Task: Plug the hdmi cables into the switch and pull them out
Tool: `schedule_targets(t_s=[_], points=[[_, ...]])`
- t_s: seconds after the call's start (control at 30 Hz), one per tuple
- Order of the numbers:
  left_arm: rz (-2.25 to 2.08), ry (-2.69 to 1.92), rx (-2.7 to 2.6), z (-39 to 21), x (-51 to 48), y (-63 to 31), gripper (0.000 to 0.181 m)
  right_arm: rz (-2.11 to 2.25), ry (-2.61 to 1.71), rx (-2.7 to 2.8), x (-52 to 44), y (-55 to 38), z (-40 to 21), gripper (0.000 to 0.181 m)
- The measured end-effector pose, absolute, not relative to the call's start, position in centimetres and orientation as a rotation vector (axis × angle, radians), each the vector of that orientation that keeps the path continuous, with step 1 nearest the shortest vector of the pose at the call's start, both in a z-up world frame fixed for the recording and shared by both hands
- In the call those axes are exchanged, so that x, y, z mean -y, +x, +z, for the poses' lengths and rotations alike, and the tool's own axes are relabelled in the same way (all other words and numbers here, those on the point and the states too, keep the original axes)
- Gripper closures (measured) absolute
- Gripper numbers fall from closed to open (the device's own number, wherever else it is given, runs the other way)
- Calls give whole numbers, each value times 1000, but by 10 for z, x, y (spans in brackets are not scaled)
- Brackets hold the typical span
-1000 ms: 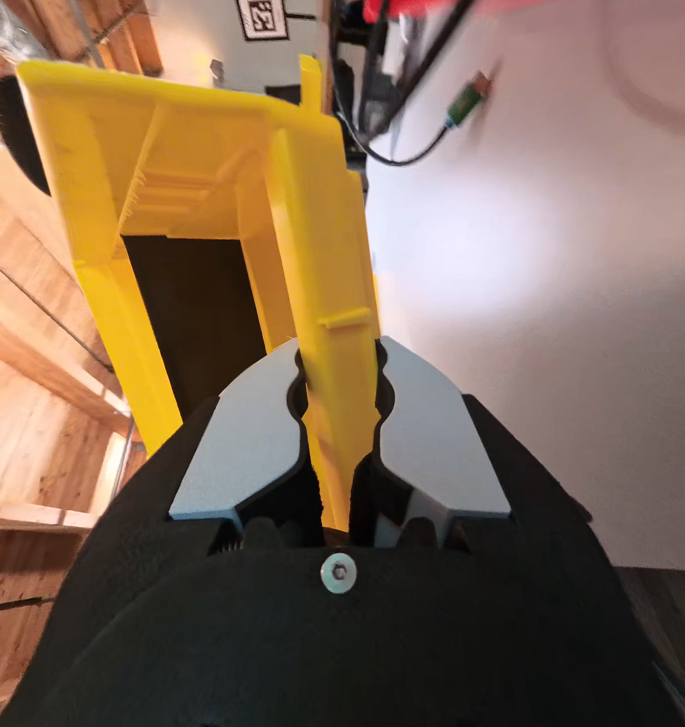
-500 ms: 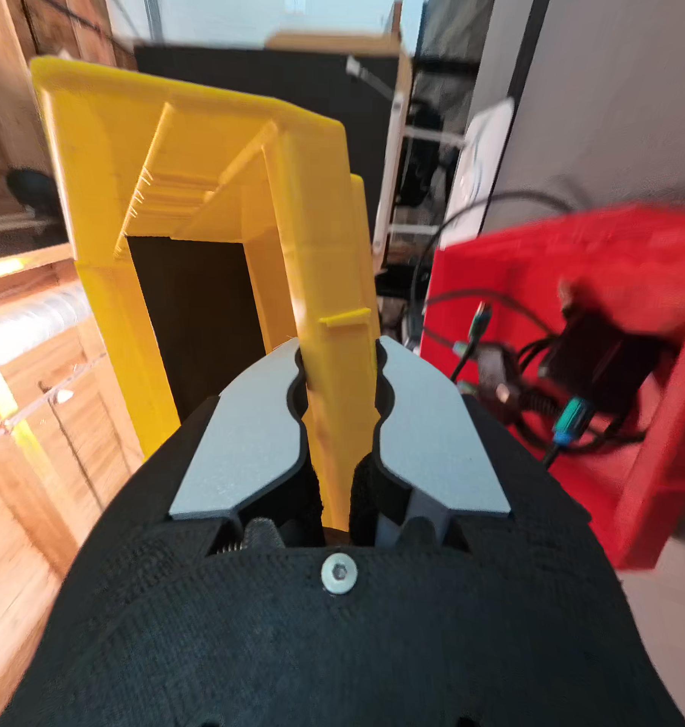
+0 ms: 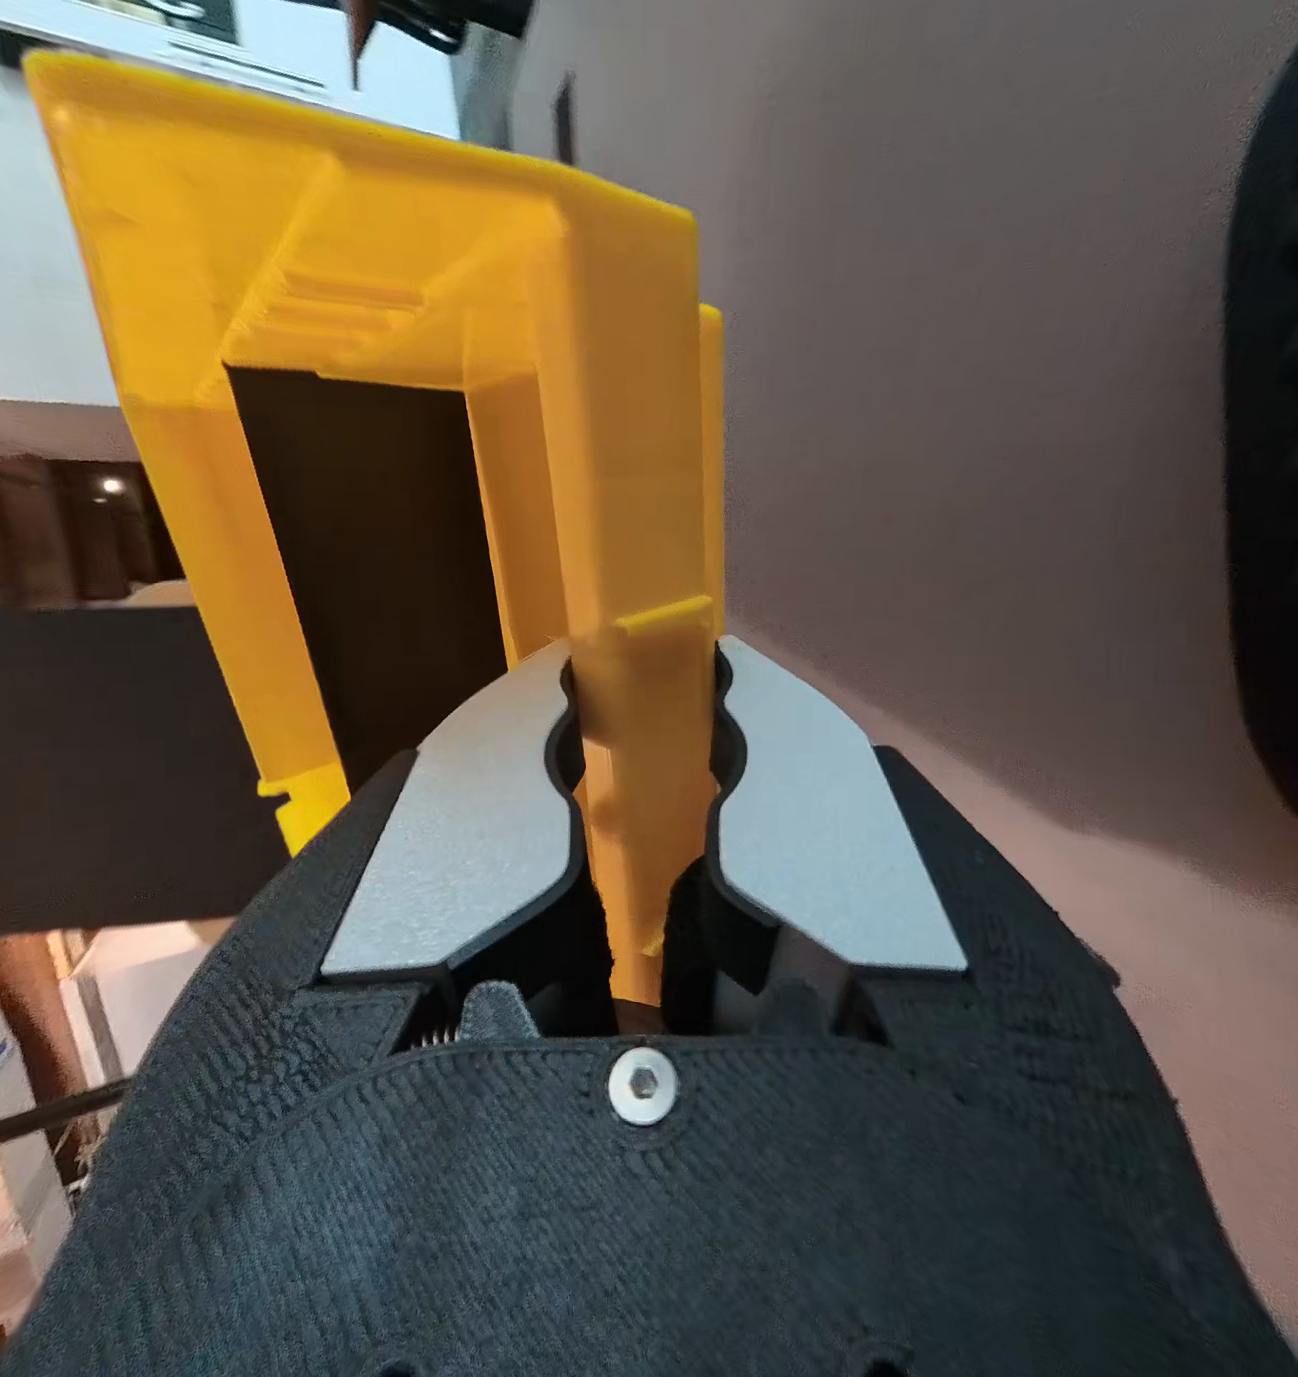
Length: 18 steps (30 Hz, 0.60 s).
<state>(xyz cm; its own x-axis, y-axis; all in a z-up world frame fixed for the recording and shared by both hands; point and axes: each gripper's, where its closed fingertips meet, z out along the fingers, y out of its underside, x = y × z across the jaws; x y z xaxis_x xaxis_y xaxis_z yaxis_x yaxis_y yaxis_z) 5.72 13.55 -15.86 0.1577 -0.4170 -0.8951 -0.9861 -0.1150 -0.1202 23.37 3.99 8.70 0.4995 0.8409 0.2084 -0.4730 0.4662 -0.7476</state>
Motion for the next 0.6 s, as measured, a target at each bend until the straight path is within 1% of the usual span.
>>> schedule_targets(t_s=[0.17, 0.27, 0.6], points=[[839, -1753, -1501, -221, -148, 74, 151, 871, -673, 595, -41, 243, 89, 145], [780, -1820, -1561, -243, -147, 81, 151, 874, -671, 594, -43, 242, 90, 145], [810, -1846, -1519, -255, -160, 106, 151, 875, -724, 702, -41, 219, 78, 145]])
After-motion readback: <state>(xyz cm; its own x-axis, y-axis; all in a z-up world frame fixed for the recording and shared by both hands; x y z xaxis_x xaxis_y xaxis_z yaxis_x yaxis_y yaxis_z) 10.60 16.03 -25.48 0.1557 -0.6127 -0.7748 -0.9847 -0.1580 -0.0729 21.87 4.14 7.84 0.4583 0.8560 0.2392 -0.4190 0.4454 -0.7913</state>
